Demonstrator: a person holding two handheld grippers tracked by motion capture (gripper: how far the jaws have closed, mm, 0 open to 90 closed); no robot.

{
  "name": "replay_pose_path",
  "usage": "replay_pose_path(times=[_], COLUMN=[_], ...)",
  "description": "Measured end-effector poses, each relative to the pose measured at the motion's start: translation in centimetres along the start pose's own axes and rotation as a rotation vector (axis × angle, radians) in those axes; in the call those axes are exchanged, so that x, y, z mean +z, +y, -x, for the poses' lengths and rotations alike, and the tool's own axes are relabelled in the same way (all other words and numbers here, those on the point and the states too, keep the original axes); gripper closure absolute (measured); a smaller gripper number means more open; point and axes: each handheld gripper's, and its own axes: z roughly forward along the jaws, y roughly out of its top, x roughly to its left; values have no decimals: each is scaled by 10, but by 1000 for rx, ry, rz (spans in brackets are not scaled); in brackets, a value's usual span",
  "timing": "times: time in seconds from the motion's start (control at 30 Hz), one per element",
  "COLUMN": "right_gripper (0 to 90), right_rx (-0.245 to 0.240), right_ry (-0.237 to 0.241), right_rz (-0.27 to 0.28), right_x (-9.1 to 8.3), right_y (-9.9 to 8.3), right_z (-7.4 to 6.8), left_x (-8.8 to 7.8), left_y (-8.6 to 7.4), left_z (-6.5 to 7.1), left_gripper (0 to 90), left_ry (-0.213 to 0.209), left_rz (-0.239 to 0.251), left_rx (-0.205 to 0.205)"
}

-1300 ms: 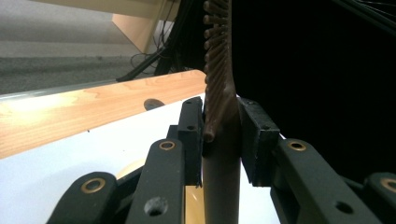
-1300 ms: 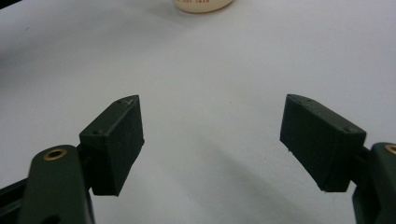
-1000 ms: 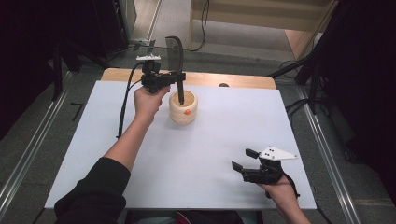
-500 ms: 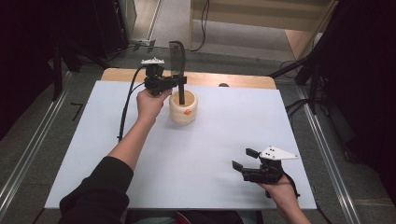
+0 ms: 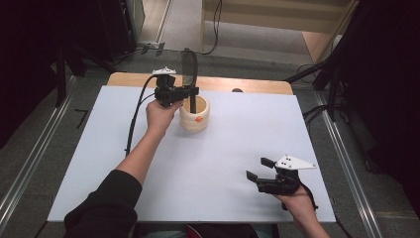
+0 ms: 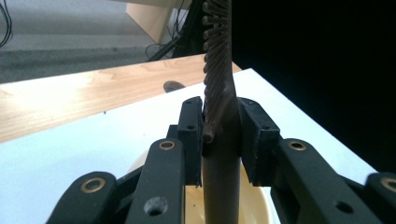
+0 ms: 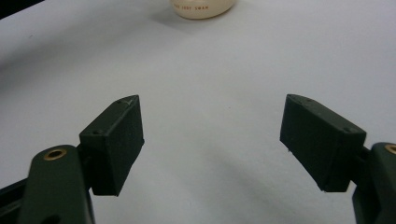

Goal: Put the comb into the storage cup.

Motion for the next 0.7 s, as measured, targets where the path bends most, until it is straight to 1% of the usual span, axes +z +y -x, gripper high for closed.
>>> replay_pose_path(times=[0.1,0.2,0.33,0.5,0.57,0.63,0.67,0.7], right_gripper=[197,197,197,197,197,197,197,197], right_rx=[-3,1,1,1,1,2,0,1], right_ry=[1,3,3,5,6,7,7,7], right_rz=[-1,-2,-3,-4,-3,-3,-4,-3], right_x=[0,0,1,1,1,1,1,1], right_y=[0,0,0,0,0,0,0,0], right_z=[0,0,0,0,0,-1,-1,-1], left_x=[1,1,4,6,7,8,8,9], left_y=[-3,-6,-10,-16,-17,-18,-18,-19], left_z=[-1,-2,-4,-6,-7,-7,-7,-7], left_gripper=[728,728,727,726,726,725,726,725], left_ry=[1,8,9,20,14,10,14,14], left_rz=[-5,-16,-21,-33,-33,-35,-37,-41], left_rx=[-4,8,2,3,3,16,22,22])
